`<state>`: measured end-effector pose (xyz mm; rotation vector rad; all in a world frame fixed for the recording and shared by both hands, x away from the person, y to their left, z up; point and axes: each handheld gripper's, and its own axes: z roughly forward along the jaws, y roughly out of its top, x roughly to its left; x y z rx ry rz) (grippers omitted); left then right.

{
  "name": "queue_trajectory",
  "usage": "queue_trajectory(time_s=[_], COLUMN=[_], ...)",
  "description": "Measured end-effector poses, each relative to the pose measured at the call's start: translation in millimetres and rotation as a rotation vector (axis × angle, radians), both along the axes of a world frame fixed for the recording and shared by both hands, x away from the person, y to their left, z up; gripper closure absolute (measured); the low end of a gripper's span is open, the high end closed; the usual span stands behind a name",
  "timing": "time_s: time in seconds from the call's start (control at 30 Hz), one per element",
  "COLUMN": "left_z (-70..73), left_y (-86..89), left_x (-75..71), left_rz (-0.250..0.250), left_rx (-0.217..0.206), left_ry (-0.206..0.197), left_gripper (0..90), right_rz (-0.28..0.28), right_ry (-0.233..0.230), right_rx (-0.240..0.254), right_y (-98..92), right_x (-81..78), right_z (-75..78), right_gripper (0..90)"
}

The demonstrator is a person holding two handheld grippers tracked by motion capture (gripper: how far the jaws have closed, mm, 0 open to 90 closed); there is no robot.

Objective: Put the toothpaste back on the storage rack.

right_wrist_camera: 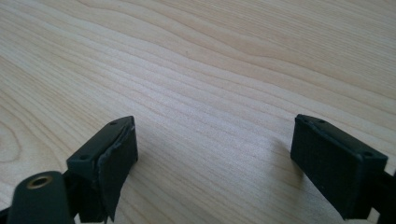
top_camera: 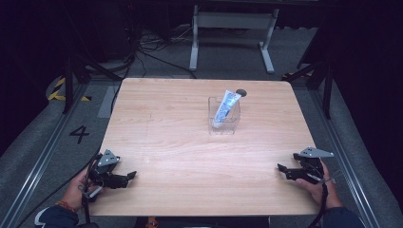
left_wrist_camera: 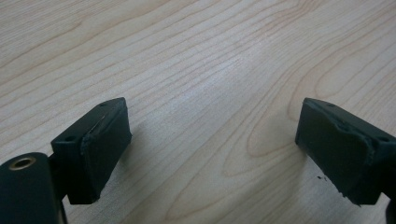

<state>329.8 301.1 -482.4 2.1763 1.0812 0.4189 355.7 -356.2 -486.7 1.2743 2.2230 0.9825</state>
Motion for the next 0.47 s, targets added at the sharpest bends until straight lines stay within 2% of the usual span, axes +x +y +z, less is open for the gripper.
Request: queue_trajectory(time_s=[0.07, 0.47], left_z=[-0.2, -0.2], left_y=[-1.6, -1.9], left_x=[0.0, 0.2], left_rz=[0.016, 0.017], left_rx=[0.003, 0.003], left_ry=[-0.002, -0.001], left_gripper=[9.6, 9.2], right_rz=[0.000, 0.002], right_ry=[0.000, 0.001], right_rx=[0.000, 0.001], right_y=[0.0, -0.2], right_x=[0.0, 0.1], right_z=[0.0, 0.0], right_gripper=[15.2, 15.1])
